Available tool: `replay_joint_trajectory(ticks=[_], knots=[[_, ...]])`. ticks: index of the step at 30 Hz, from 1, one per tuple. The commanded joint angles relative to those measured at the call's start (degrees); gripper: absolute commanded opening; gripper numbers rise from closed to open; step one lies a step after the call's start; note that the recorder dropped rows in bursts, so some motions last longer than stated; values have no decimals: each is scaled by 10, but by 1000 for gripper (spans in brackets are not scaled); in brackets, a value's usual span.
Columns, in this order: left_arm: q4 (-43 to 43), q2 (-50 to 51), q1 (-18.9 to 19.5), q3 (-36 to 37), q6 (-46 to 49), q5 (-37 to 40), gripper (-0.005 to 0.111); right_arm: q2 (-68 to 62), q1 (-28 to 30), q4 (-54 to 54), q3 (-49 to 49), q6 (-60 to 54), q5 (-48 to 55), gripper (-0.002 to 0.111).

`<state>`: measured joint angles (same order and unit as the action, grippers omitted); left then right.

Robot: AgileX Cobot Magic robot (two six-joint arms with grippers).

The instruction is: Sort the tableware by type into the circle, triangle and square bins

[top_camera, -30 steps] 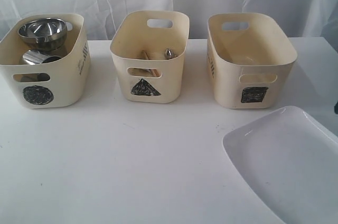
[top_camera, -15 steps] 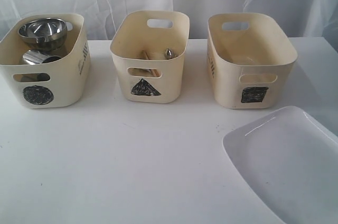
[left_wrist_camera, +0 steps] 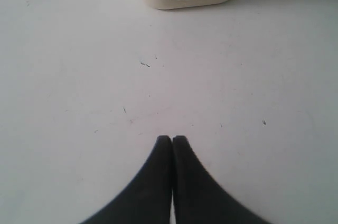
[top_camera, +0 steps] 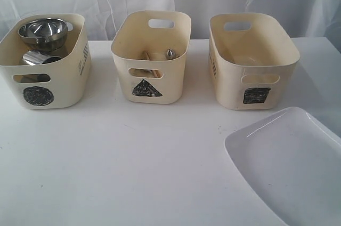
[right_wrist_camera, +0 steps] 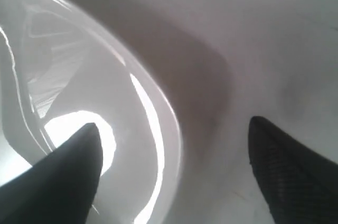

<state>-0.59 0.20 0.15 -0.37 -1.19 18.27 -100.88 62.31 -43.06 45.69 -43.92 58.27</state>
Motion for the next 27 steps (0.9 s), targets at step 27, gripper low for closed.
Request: replay_joint_trajectory(ticks=[27], knots=[[-2, -2, -3, 4, -1, 6, 0, -93, -80, -136, -78, -56, -165, 50]])
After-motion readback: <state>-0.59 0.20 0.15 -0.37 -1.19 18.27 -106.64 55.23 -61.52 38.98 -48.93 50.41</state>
